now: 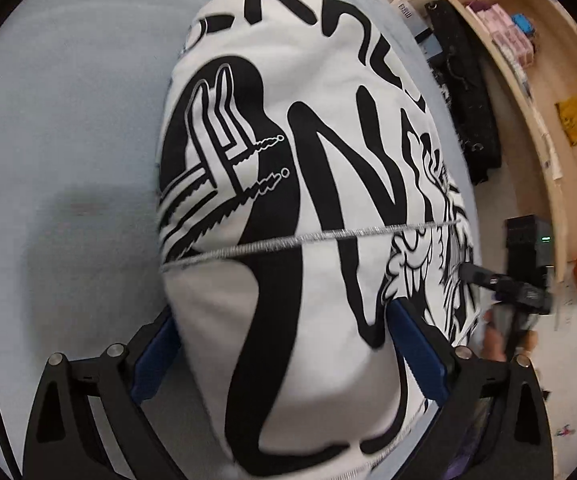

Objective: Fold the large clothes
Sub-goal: 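Grasp the jacket bundle with both grippers and lift it off the bed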

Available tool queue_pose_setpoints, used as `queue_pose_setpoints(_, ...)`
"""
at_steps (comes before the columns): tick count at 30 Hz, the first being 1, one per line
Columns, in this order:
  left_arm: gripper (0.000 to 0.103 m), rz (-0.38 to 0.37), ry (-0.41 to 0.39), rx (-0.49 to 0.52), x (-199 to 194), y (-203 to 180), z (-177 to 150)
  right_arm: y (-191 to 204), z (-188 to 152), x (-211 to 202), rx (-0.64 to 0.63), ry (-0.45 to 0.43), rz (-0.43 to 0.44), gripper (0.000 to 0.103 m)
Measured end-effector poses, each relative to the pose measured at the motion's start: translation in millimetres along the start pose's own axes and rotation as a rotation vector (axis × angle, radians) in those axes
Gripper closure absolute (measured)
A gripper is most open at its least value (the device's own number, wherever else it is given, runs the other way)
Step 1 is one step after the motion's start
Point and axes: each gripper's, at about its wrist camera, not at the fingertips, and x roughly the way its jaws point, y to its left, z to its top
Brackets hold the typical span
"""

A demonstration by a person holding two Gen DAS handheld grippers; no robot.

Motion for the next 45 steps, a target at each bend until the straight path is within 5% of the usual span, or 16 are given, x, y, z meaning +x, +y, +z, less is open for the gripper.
queue_pose_setpoints(3,0.0,-0.03,-0.028,0.014,8.9,-0.1,2.2,-2.3,4.7,10.4,-0.028,-0.048,0.086,0.004)
queue_pose_setpoints(7,0.0,-0.032,-0.047,0.042,17.9,-4.6,3.4,3.3,7.3,17.3,-0.079,-0.087,0.084,0.007)
queue_pose_setpoints(13,0.004,0.026,-0.087,0.078,14.4,-16.7,2.3,17.4,1.5,14.4,-0.13,-0.107,0.019,0.032)
queue_pose_setpoints(21,0.041,0.155,-0.199,0.208,-6.0,-59.2,-10.2,60.0,-5.8,2.1,-0.181,-0.158,-0.078,0.064)
queue_pose_setpoints(26,0.05,0.197,-0.236,0.264,-29.1,-78.9,-22.2,100.6,-22.0,-8.5,-0.229,-0.18,-0.151,0.074)
queue_pose_setpoints(37,0.05,0.204,-0.285,0.251,-150.1,-48.6,-67.3,220.3,-74.4,-3.1,-0.346,-0.205,-0.152,0.075)
queue_pose_setpoints(45,0.05,0.259,-0.339,0.211,-295.4,16.8,-60.4,358.6,-58.6,28.8,-0.477,-0.229,-0.057,0.075)
